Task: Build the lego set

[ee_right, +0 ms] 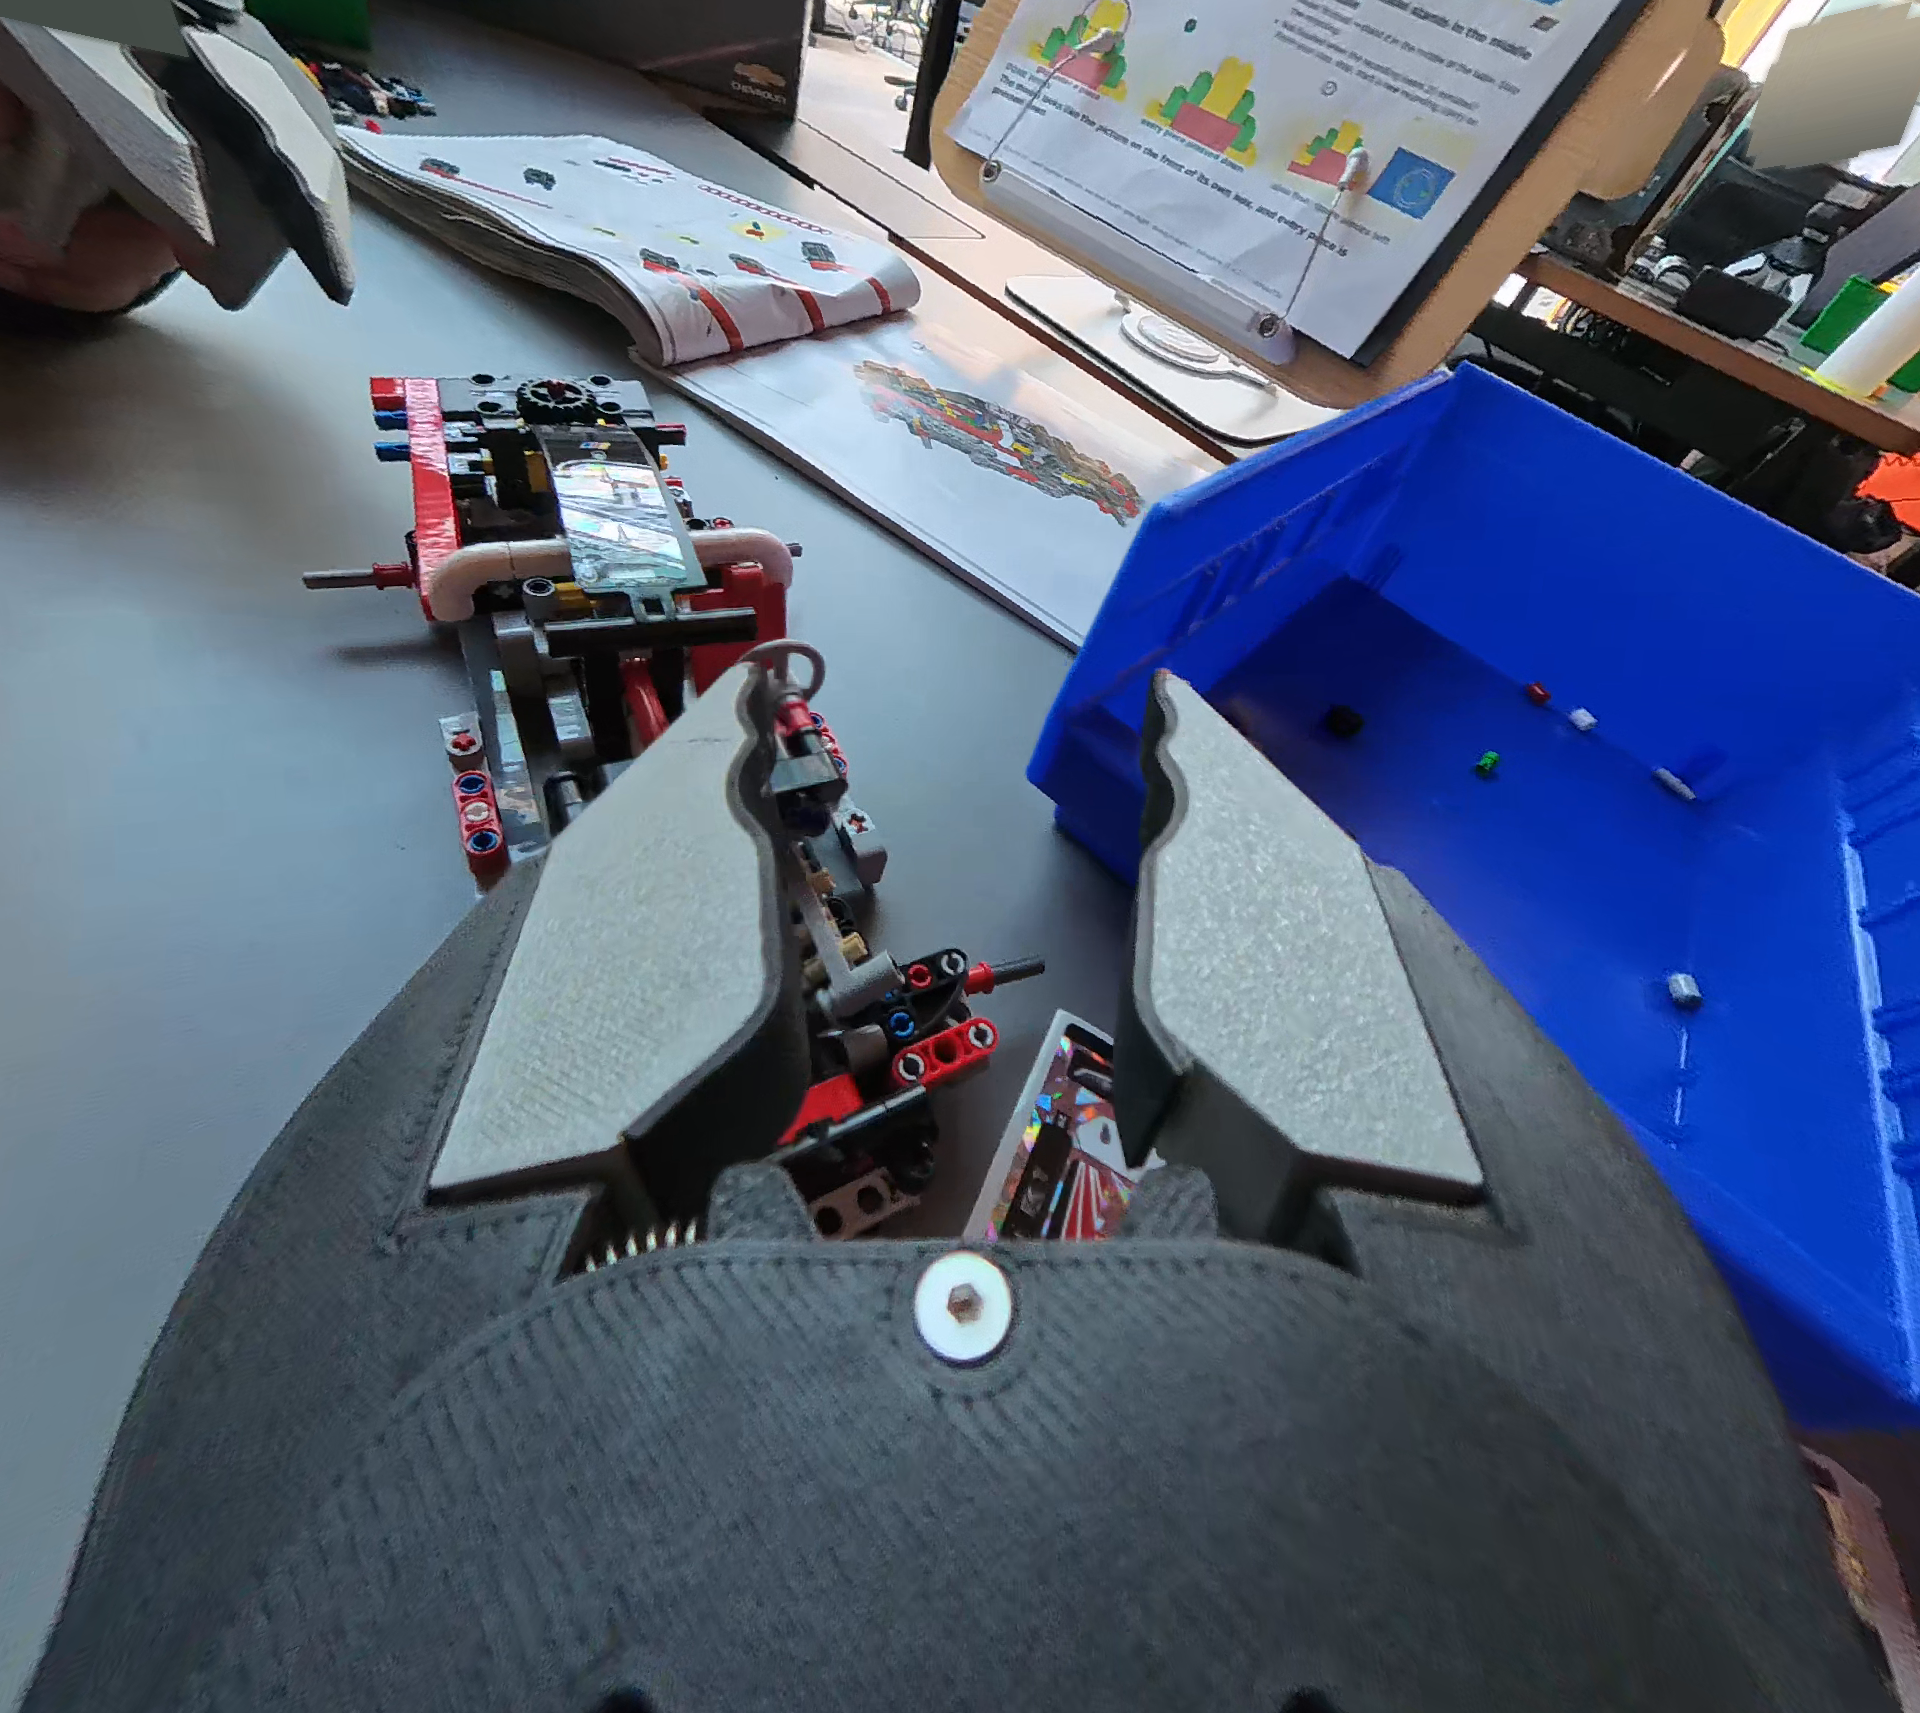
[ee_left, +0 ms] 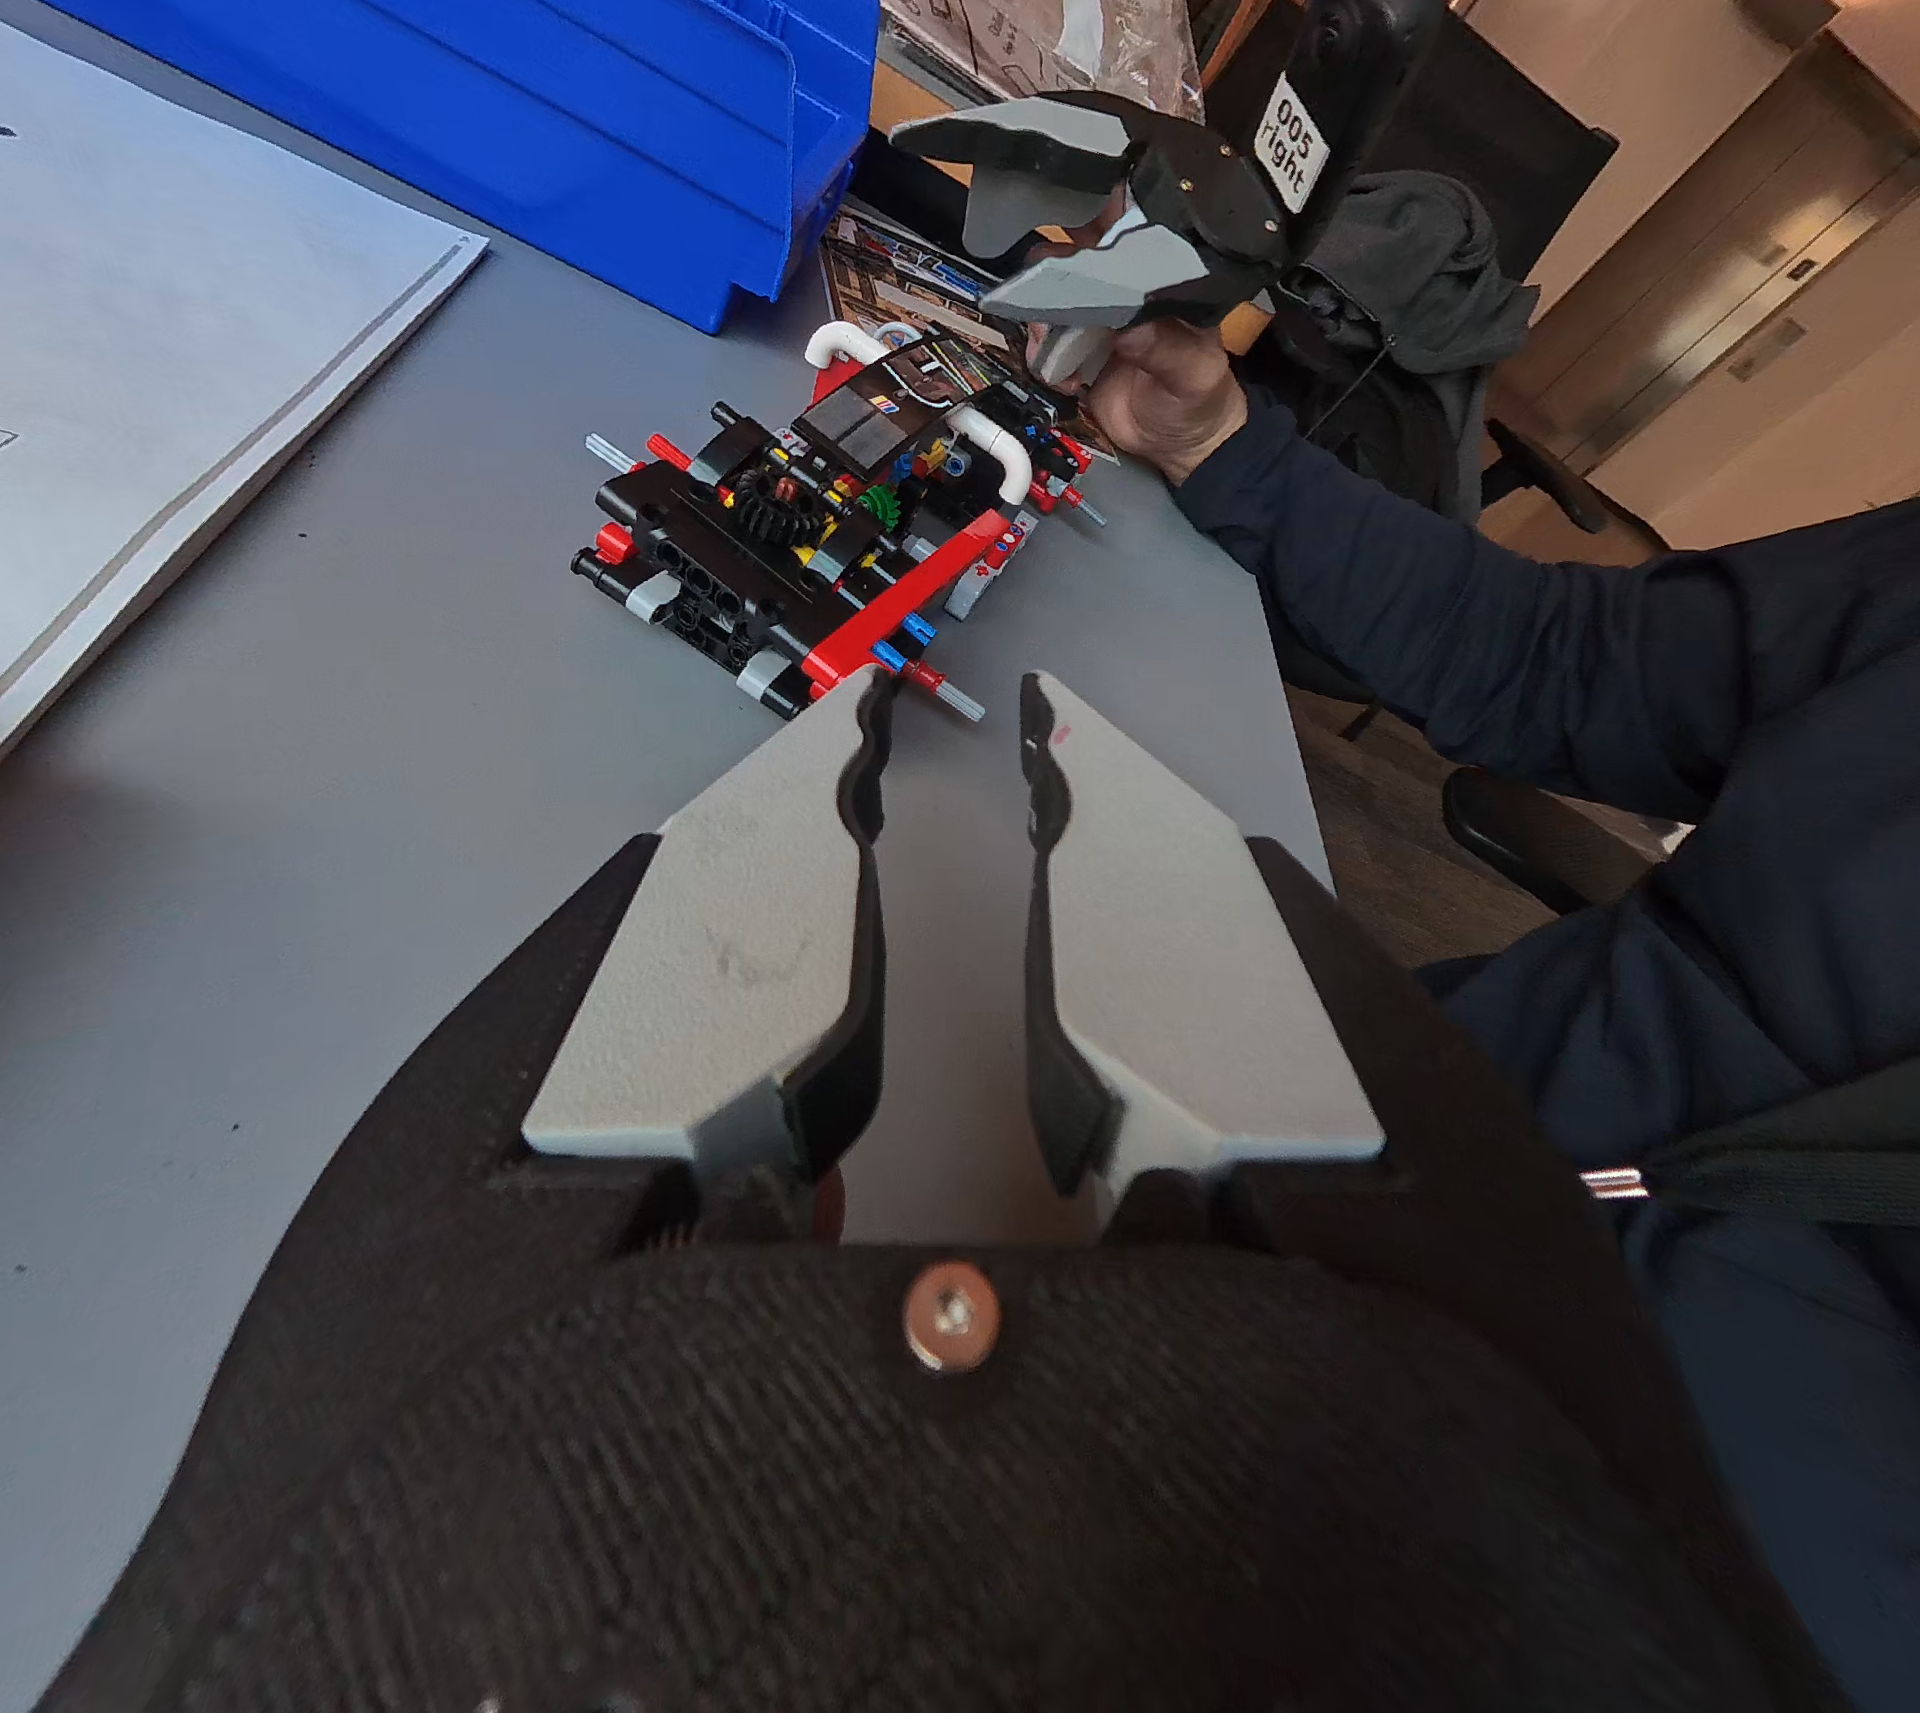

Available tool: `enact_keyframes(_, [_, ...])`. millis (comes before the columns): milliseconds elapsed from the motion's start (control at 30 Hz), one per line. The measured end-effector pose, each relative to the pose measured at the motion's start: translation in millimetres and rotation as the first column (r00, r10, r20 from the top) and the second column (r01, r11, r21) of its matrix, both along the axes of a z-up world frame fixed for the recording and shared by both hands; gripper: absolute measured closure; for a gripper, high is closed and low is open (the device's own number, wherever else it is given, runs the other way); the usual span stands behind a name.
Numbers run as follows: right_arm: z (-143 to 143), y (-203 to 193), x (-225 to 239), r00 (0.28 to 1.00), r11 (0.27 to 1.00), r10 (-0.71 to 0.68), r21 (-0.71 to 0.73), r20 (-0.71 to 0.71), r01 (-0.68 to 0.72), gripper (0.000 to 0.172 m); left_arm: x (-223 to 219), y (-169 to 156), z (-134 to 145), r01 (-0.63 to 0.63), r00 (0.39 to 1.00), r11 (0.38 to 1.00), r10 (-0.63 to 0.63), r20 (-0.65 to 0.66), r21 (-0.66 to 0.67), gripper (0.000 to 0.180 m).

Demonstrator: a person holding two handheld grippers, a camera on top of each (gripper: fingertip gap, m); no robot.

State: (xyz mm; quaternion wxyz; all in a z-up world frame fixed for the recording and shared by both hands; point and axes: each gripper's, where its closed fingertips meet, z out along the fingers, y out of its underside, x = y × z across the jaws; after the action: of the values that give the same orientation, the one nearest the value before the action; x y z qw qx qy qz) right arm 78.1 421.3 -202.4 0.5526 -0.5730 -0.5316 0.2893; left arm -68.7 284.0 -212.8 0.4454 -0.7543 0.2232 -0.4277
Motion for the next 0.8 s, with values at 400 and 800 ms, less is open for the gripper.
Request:
enact_keyframes(400, [2, -24, -11, 0.994, 0.993, 0.106, 0.041, 0.022, -0.107, 0.102, -1, 1, 0, 0.006, 1.000, 1.000, -0.006, 0.023, -0.025, 0.158])
enact_keyframes(800, [4, -55, -22, 0.975, 0.971, 0.215, 0.091, 0.050, -0.219, 0.101, -3, 3, 0, 0.004, 0.999, 0.999, -0.002, 0.047, -0.041, 0.158])
